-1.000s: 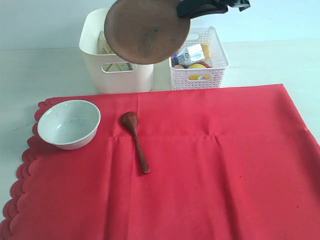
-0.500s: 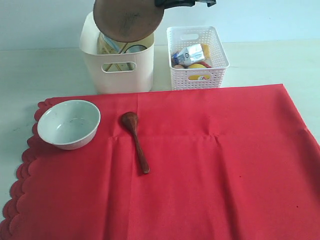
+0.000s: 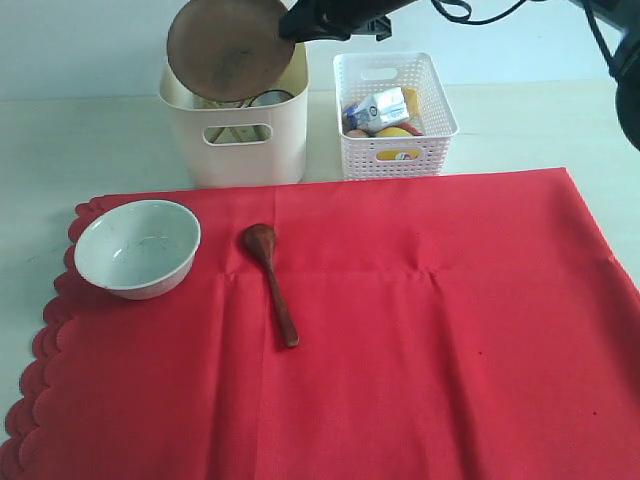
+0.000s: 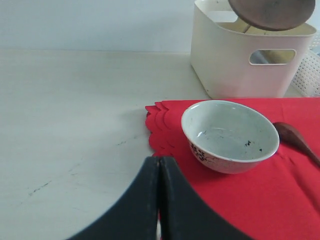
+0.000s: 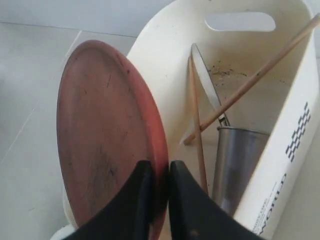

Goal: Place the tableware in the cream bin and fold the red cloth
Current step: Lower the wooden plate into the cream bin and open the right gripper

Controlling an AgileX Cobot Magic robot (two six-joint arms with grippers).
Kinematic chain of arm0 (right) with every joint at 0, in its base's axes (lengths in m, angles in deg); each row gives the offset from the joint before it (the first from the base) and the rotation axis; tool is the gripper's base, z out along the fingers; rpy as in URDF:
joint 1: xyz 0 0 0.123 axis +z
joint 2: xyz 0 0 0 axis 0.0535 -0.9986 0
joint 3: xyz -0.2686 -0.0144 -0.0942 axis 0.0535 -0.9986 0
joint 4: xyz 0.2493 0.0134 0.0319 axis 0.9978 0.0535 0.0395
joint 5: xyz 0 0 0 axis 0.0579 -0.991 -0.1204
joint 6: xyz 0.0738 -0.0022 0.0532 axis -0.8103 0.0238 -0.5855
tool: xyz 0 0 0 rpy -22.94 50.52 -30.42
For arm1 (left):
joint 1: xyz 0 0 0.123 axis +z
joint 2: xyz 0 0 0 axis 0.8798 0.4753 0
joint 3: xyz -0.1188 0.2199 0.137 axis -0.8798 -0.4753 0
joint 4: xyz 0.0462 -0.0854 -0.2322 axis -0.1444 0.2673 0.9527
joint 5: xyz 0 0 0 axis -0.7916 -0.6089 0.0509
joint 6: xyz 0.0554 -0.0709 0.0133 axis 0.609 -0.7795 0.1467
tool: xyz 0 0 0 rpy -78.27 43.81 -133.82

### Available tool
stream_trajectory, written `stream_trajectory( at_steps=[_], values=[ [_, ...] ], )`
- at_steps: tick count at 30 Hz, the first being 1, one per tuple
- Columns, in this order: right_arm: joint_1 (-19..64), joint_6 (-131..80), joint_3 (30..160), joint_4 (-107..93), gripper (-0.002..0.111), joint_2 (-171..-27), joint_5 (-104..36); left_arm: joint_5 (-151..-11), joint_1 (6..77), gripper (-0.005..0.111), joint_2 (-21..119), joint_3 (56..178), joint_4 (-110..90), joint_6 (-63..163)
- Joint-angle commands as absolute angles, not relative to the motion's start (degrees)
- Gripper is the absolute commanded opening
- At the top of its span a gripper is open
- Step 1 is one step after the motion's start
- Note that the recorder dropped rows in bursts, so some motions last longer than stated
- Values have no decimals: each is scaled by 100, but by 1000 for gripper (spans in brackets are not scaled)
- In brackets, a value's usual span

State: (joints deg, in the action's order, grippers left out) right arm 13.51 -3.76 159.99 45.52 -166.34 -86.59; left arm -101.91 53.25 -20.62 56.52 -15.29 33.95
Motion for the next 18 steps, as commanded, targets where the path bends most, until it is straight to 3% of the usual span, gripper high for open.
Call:
stream_trajectory(
  at_steps=[1,9,15,18],
  values=[
    [1415,-351,16063,4445,0,-16728,-8380,-10140,5305,0,-2093,5638,-1497,3361],
    [1426,-349,16063,4034,1,-16802,-8442,-10140,5305,0,-2093,5638,-1497,3361],
    [1426,-349,16063,4015,29,-16802,-8747,-10140,5305,0,-2093,5638,-1497,3361],
    [1426,-497,16063,3905,31,-16725,-8925,-10140,5305,0,-2093,5638,-1497,3361]
  ],
)
